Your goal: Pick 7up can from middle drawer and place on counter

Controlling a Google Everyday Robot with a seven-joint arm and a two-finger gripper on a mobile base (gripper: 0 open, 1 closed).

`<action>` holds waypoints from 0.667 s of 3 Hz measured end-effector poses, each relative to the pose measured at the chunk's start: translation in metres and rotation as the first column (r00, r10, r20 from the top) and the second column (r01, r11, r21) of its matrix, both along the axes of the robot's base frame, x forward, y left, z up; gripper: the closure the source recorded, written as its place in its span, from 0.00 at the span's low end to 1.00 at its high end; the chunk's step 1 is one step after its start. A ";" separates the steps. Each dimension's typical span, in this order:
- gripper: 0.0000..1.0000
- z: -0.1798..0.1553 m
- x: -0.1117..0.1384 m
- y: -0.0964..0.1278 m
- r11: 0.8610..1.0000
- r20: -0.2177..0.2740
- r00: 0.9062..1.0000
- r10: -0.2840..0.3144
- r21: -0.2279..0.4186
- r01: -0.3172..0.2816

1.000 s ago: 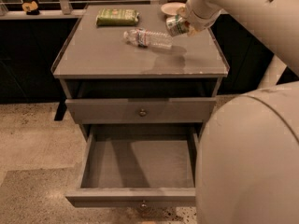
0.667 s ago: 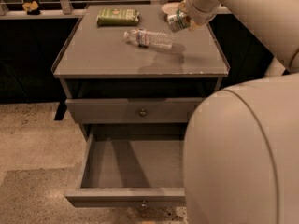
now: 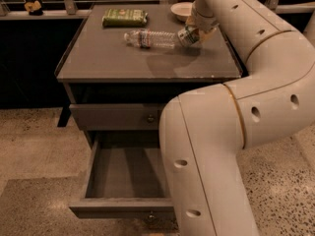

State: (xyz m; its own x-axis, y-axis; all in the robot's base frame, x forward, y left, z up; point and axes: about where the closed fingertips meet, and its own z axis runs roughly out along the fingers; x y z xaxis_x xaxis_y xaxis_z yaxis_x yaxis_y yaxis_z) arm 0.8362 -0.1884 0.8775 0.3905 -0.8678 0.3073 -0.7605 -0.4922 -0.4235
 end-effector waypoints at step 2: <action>0.81 0.000 0.000 0.000 1.000 0.000 1.000 0.000 0.000 0.000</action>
Offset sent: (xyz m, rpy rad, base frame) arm 0.0000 0.0000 0.0000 0.0000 0.0000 0.0000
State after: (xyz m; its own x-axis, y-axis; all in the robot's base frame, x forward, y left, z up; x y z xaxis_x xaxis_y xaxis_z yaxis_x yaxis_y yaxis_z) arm 0.8362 -0.1883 0.8774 0.3905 -0.8678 0.3072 -0.7606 -0.4922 -0.4233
